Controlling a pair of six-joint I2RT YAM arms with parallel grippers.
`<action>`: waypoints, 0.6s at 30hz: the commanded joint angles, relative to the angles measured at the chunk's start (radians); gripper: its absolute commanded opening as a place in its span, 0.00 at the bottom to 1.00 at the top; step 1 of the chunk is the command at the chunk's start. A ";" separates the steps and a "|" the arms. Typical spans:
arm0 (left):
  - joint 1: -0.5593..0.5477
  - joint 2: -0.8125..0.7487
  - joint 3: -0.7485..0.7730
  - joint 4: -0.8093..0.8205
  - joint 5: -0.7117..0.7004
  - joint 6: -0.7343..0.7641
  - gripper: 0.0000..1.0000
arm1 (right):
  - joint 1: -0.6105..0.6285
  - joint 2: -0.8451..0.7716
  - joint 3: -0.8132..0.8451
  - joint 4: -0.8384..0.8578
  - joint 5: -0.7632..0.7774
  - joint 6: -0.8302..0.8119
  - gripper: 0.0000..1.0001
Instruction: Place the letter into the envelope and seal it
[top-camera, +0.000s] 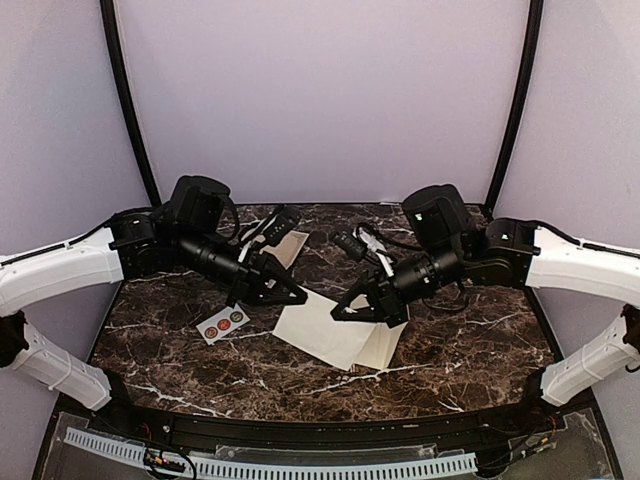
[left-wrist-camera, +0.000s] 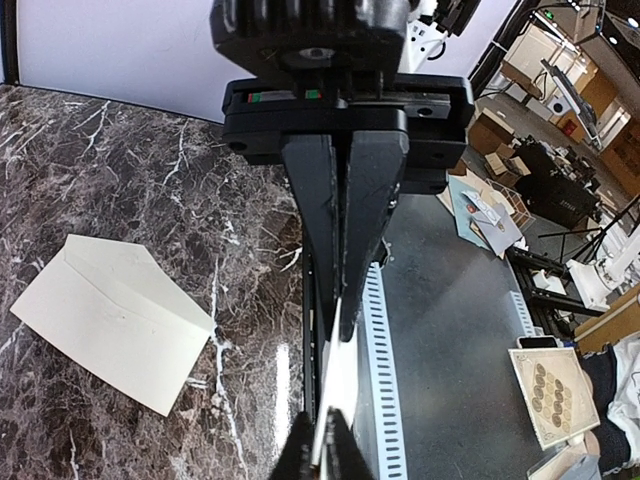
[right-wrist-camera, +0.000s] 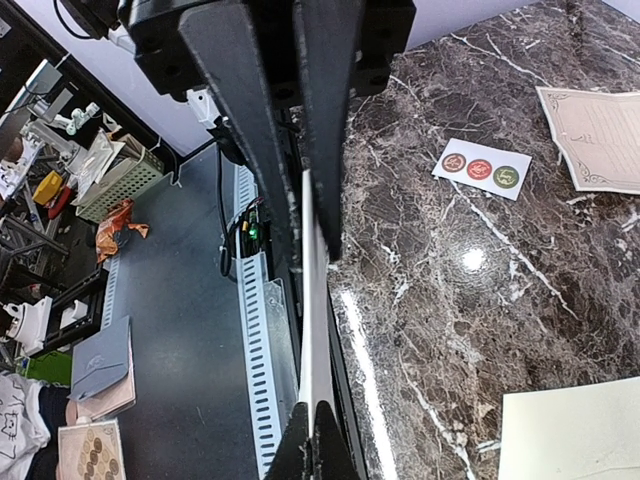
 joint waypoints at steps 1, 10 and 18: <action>-0.004 -0.007 0.032 -0.027 0.014 0.028 0.01 | 0.009 0.000 0.041 0.008 0.038 -0.016 0.00; -0.003 -0.148 -0.074 0.226 -0.136 -0.137 0.00 | 0.000 -0.171 -0.059 0.182 0.321 0.060 0.78; -0.002 -0.273 -0.296 0.840 -0.375 -0.507 0.00 | -0.002 -0.367 -0.469 0.938 0.511 0.293 0.99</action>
